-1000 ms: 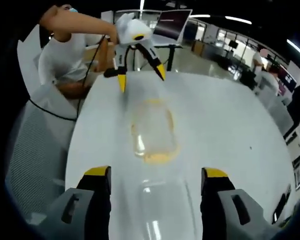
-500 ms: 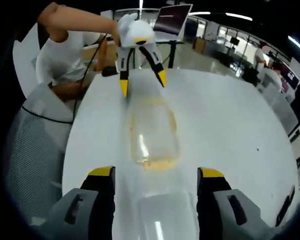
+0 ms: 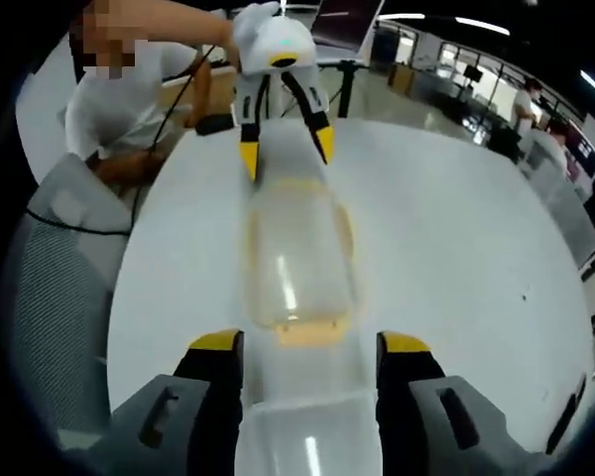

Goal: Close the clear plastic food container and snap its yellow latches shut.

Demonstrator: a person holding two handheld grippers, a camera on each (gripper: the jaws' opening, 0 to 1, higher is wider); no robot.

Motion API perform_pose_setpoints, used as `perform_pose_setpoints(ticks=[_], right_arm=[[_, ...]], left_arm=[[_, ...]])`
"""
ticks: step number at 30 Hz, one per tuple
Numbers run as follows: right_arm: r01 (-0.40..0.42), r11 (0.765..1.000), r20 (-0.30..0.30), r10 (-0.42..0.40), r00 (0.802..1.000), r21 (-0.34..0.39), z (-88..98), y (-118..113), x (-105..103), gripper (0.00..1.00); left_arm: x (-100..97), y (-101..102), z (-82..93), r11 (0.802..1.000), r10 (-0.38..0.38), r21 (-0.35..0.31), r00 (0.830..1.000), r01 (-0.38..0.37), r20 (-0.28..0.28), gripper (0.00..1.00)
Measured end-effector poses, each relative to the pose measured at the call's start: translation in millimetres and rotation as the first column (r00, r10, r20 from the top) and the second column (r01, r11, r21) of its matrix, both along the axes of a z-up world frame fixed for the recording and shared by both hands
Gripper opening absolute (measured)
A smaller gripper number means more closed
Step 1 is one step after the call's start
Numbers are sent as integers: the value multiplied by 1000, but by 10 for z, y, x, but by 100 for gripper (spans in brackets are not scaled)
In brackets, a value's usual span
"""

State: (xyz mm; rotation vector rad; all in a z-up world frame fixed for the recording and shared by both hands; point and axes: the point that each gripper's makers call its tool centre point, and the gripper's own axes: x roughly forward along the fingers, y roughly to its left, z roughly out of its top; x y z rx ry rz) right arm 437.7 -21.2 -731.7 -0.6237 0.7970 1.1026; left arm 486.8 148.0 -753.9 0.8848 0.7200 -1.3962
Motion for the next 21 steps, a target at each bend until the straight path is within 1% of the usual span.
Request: perform_pose_setpoints(ticks=[10,17,21], right_arm=[[-19,999,-13,19,1000,-32,-123,49,36,48],[-30,999,-26,29,999,-46,-195,91,58,49],[-50,997,-31,48,998,-65,-244,115,54,48]], left_arm=[[7,44,-119,999,-39,38,999,40,-10,46],[19,30,-166,998,-53,40,998,53,-20,44],[-1,25,-202,996,-72,48,997,74,-30,43]])
